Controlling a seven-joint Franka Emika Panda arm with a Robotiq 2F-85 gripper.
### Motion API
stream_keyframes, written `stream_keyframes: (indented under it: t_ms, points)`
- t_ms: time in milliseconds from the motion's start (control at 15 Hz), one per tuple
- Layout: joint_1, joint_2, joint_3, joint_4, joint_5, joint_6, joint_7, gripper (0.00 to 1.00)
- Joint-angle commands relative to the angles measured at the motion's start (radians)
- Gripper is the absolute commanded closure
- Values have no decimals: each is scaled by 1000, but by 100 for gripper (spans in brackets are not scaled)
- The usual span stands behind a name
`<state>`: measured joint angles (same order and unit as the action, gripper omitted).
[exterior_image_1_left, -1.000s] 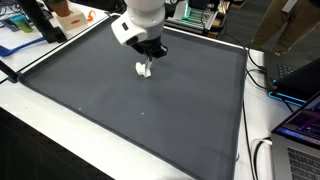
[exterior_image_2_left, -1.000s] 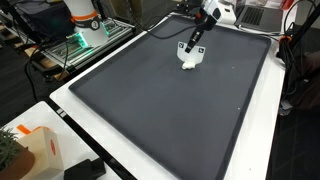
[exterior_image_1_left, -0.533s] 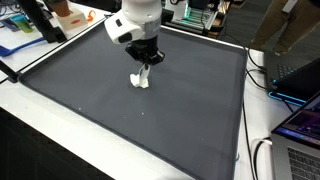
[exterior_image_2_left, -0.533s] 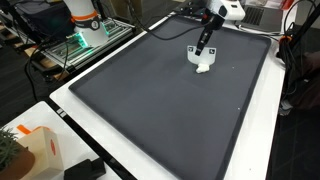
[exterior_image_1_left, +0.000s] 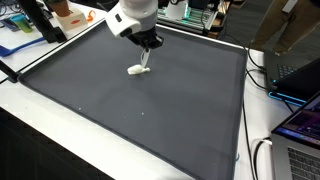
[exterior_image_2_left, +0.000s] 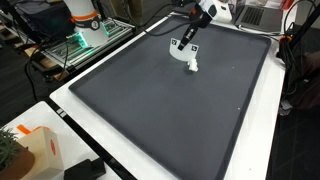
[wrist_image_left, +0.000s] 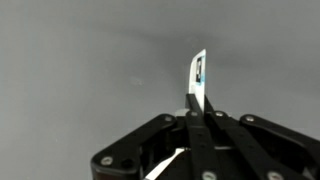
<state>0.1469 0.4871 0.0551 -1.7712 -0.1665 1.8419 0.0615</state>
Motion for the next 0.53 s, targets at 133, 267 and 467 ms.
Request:
stream_keyframes:
  t_ms: [133,267,467]
  points:
    - [-23,-105,21,-84,9,-48,-122,99]
    - [-16,-104,20,-78,-2,-75,-123,99]
    - [-11,-104,20,-74,-19,-144,-121,99]
